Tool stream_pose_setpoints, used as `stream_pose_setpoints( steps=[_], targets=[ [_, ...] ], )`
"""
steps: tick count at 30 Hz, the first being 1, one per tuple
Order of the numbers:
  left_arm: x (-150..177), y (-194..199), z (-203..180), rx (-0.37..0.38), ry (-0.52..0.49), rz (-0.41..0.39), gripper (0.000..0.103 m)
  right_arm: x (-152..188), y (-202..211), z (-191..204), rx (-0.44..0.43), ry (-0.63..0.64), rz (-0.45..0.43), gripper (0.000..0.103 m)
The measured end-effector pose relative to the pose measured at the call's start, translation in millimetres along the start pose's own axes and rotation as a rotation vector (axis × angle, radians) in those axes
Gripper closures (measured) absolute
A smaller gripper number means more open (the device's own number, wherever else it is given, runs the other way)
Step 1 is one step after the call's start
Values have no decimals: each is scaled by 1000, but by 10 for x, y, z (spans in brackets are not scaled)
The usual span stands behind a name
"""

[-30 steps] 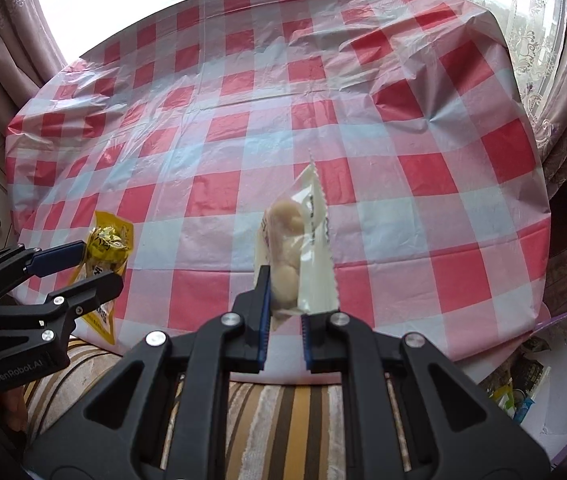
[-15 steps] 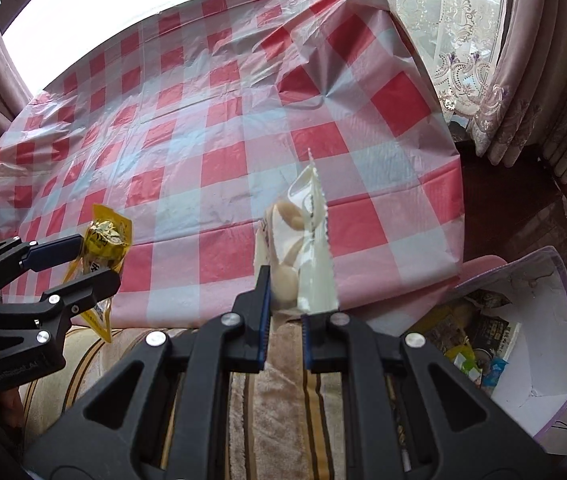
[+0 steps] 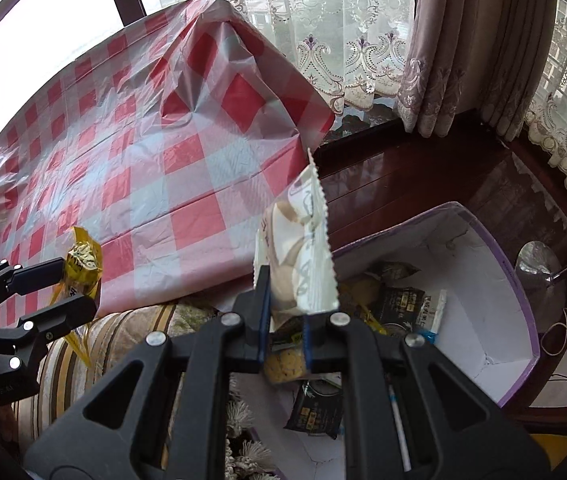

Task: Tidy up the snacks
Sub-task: 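Carry the yellow tofu bag and white nut bag over the white box, then open both tools to drop the bags into the box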

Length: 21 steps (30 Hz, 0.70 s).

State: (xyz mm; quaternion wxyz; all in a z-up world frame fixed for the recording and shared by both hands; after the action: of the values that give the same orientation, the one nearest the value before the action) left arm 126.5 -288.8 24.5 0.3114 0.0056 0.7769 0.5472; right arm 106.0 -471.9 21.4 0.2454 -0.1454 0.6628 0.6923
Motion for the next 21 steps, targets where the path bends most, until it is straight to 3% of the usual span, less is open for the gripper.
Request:
stream_pose_setpoints(
  steps=[6,17,20,21],
  targets=[
    [-18,-209,-366,57,-59,53,47,64,21,-370,48,-61,3,87],
    [-90,-414,-775,174,-67,110,41,141,99,-732,127,-132,13,83],
    [-72,-417,-821,173,-72,112,32,155,128,-764,136,-144,17,72],
    [-64,-414,-818,171,-68,114,31,155,140,-762,139,-145,15,65]
  ],
)
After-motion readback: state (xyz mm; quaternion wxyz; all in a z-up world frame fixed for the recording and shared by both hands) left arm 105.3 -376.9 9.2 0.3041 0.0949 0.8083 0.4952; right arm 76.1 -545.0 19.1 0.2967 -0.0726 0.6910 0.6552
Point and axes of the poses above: each gripper's, at about its wrist camera, not at the fingertips, and y roughly against the way its jaws point, z to its left, x to its underside, the point moved 1 cm from there along -y, roughly the way its jaws point, and after that the axes turned 4 degrees about y, right-handed, at the moved point
